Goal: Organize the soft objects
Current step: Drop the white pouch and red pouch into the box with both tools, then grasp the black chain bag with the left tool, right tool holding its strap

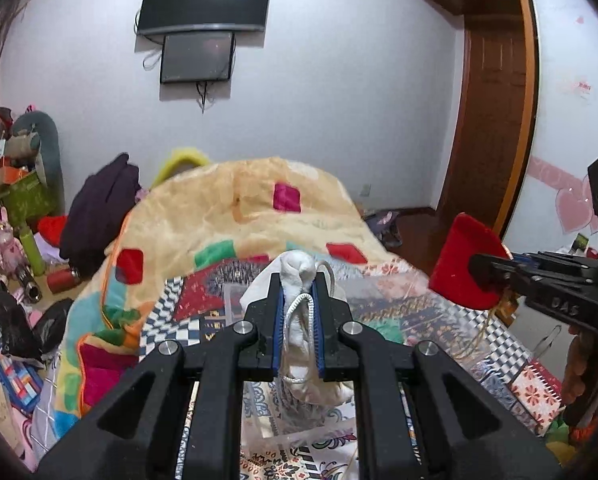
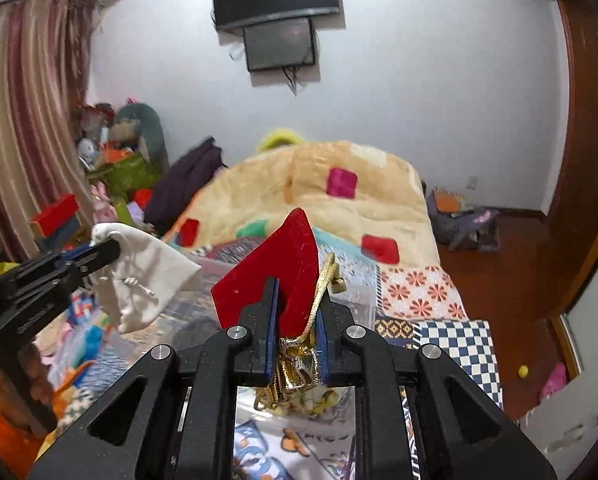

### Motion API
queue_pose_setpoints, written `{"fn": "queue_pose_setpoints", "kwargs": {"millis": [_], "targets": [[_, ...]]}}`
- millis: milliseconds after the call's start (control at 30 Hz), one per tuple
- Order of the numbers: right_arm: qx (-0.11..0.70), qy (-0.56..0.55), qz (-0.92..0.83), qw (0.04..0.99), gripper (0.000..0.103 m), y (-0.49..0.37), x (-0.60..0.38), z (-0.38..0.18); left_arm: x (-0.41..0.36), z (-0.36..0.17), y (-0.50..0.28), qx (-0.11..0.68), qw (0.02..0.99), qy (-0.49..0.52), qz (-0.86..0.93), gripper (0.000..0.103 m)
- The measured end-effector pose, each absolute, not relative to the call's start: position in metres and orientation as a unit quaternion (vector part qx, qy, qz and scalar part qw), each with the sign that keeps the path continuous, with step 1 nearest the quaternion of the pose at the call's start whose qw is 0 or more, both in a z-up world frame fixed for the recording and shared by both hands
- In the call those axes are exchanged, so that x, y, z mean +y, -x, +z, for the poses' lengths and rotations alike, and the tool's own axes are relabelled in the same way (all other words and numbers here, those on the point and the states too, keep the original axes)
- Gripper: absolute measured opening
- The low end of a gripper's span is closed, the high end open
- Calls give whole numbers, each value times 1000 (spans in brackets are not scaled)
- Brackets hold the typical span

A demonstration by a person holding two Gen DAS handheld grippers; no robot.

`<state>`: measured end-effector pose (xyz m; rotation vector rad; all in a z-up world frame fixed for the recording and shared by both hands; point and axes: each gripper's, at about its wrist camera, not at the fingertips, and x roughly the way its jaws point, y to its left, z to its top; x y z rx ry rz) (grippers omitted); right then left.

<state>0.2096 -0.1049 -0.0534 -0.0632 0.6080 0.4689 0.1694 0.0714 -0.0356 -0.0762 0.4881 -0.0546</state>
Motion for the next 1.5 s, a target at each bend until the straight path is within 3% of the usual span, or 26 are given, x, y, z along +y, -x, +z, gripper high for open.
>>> {"fn": "queue_pose_setpoints", "kwargs": {"millis": [267,467,567,633,733,967,1033,1500], "targets": [[378,79,218,896,14,-236,-92,-108,61,-77,-194,301,952,30,-37,12],[396,118,222,883,19,-224,-86,-116,58,-88,-194,322,946,10,-30,13],[401,133,225,878,27,-219,-86,-115,57,-87,-187,329,944,4,-33,27],[396,141,227,878,45,-212,-89,-110,56,-84,-179,328,944,-1,-36,39],[380,148,229,884,58,-199,-93,-101,54,-78,-166,320,946,-7,-41,48],[361,122,264,886,59,-169,-108,-81,45,-63,-130,301,951,-1,-72,66],[359,111,273,886,63,-160,-114,-79,42,-64,-122,300,950,-1,-81,70],[459,49,324,826,65,-140,-123,-150,16,-145,-109,409,902,33,-136,70]]}}
